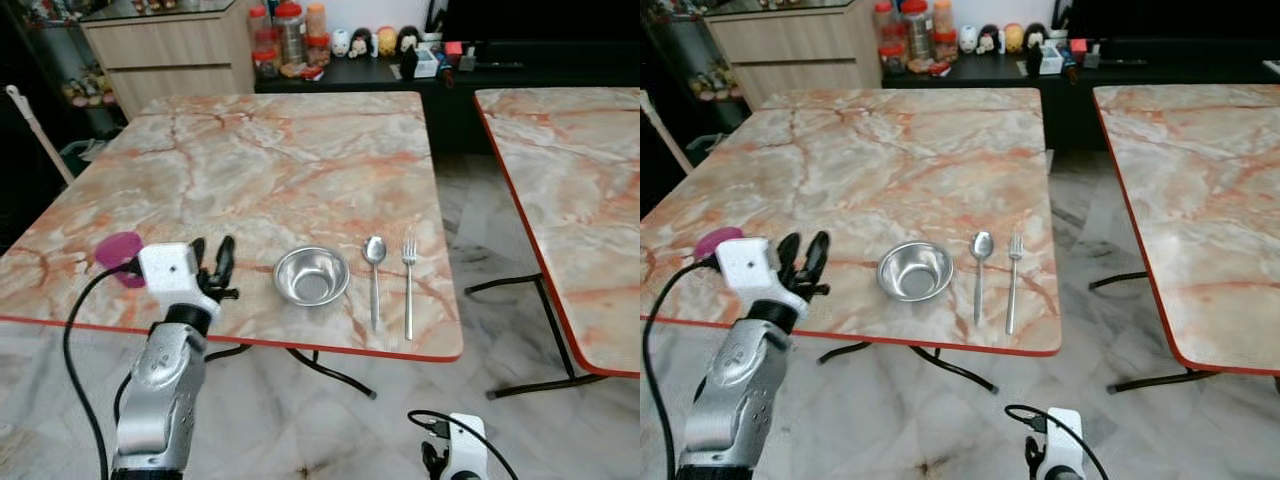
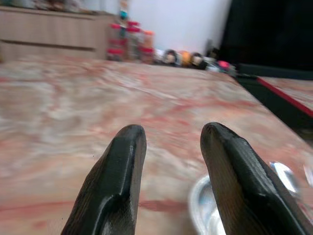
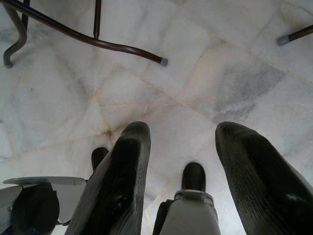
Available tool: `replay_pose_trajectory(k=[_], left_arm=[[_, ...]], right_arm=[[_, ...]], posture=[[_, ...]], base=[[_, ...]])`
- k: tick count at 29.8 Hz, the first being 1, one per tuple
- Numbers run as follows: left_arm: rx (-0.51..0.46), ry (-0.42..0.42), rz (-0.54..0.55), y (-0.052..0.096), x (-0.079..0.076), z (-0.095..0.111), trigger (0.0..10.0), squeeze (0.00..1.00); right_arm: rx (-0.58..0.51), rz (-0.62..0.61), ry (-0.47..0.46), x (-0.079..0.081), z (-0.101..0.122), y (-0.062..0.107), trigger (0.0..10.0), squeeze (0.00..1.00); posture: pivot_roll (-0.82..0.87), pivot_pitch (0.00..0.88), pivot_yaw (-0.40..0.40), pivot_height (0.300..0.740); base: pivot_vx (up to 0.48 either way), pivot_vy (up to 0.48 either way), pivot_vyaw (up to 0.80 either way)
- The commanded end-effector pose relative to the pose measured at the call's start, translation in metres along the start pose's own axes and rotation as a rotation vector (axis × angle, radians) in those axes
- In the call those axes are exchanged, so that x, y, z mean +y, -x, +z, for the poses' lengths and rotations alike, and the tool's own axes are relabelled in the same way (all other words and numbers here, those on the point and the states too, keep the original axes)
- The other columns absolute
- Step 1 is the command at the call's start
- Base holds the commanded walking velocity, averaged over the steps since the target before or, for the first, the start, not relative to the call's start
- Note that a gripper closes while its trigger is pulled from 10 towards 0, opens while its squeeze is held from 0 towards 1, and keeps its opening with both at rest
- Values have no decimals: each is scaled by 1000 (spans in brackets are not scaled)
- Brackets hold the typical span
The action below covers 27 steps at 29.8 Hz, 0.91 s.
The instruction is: Setting the table
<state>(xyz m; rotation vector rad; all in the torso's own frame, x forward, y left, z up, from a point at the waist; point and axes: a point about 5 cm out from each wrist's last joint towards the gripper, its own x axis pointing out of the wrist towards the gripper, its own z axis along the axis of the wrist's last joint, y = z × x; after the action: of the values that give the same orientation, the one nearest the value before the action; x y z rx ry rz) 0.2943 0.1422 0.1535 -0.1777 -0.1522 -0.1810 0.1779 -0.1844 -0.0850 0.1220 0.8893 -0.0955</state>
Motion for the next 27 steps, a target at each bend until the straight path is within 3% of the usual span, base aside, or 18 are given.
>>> replay_pose_trajectory(k=[1, 5, 6, 7, 13, 14, 23, 24, 27], left_arm=[[75, 7, -81, -8, -12, -13, 10000, 1000], [173, -12, -123, -22, -25, -27, 10000, 1000], [187, -24, -128, -24, -26, -28, 10000, 306], [191, -34, -134, -27, -28, -29, 10000, 0], [200, -31, -144, -31, -31, -28, 10000, 0], [252, -35, -102, -39, -30, -30, 10000, 0], [342, -64, 9, -53, -11, -34, 10000, 0], [362, -62, 34, -58, -3, -34, 10000, 0], [367, -60, 39, -59, -2, -35, 10000, 0]], right_arm=[[1, -1, -16, 2, 0, 0, 10000, 0], [-2, -3, -22, 2, 1, -1, 10000, 0], [-2, -3, -22, 2, 1, -1, 10000, 0], [-1, -4, -22, 2, 1, 0, 10000, 0], [-1, -4, -23, 2, 0, 0, 10000, 0], [0, -5, -24, 2, 0, 0, 10000, 0], [-1, -10, -31, 1, 0, 0, 10000, 0], [1, -11, -31, 1, 0, 0, 10000, 0], [1, -11, -30, 1, -1, 0, 10000, 0]], posture=[[81, 48, 83, 740], [73, 43, 82, 740], [72, 41, 83, 740], [70, 42, 82, 740], [69, 43, 82, 740], [60, 39, 83, 740], [55, 36, 85, 740], [53, 38, 85, 740], [53, 38, 85, 740]], base=[[0, 0, 0], [0, 0, 0], [0, 0, 0], [0, 0, 0], [0, 0, 0], [0, 0, 0], [0, 0, 0], [0, 0, 0], [0, 0, 0]])
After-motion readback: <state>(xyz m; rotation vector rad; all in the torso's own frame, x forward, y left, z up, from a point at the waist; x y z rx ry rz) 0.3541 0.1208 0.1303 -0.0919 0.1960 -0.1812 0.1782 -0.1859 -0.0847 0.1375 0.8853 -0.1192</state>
